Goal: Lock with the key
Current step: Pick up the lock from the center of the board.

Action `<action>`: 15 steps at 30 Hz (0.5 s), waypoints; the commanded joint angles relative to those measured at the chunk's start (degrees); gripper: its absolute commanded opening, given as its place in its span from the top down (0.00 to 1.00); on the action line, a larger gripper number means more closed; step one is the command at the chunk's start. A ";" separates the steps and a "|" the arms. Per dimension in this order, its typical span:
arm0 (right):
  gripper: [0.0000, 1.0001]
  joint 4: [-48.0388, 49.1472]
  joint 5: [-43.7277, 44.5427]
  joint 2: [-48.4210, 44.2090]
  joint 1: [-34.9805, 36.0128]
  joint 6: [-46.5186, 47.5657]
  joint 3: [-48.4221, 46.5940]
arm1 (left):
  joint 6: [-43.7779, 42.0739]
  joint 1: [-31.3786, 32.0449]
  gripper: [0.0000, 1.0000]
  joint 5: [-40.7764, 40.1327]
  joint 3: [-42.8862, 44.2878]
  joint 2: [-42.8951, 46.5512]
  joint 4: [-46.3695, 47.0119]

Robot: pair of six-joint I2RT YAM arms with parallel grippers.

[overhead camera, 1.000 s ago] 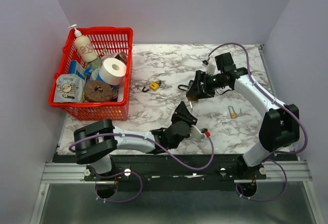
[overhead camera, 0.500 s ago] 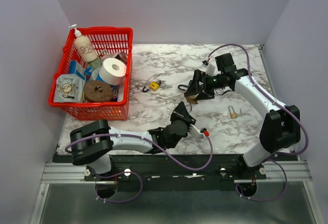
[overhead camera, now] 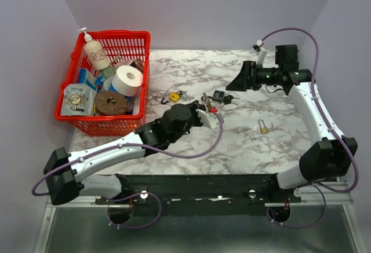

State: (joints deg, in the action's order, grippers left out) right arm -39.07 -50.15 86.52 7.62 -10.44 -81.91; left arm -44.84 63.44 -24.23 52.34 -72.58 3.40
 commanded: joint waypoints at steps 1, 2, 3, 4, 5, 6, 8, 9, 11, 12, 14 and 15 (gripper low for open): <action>0.00 -3.55 -5.65 -5.12 -0.94 15.25 -1.77 | 23.95 -5.33 1.00 21.26 7.42 8.23 -5.40; 0.00 -3.56 -6.62 -7.83 -0.85 19.27 -0.46 | 26.71 -7.52 1.00 23.68 9.26 8.76 -5.77; 0.00 -3.30 -7.15 -9.34 -0.85 21.05 0.69 | 29.26 -8.32 1.00 26.66 10.06 9.55 -5.95; 0.00 -2.16 -7.85 -10.92 -0.85 22.46 1.83 | 31.89 -9.29 1.00 32.00 10.76 9.91 -6.64; 0.00 -1.37 -9.51 -12.67 -0.85 25.09 4.19 | 35.66 -10.00 1.00 34.05 11.38 10.08 -6.91; 0.00 -0.84 -10.31 -15.82 -0.85 26.33 5.00 | 38.05 -11.22 1.00 35.99 12.34 10.43 -6.91; 0.00 -0.13 -12.67 -19.09 -0.85 30.53 6.75 | 42.35 -12.55 1.00 43.17 12.96 10.79 -6.74; 0.00 -0.22 -13.21 -21.72 -0.76 31.69 7.55 | 43.51 -13.25 1.00 44.34 13.14 11.14 -6.39; 0.00 -1.53 -15.40 -23.41 -0.85 35.46 7.91 | 44.57 -14.13 1.00 50.12 13.23 11.32 -5.60; 0.00 -2.84 -16.29 -24.02 -0.76 37.57 7.47 | 46.06 -14.22 1.00 51.46 13.32 11.66 -5.51; 0.00 -6.18 -17.08 -25.17 -0.06 41.87 7.03 | 47.64 -14.57 1.00 53.66 13.32 11.58 -4.46; 0.00 -7.15 -16.91 -25.43 1.16 43.12 6.77 | 48.35 -14.66 1.00 56.37 13.49 11.41 -4.28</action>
State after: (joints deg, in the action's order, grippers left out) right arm -41.15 -62.46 61.91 6.83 21.17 -75.13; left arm -4.03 49.45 18.00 63.31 -62.67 -6.61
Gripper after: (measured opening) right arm 0.998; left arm 0.131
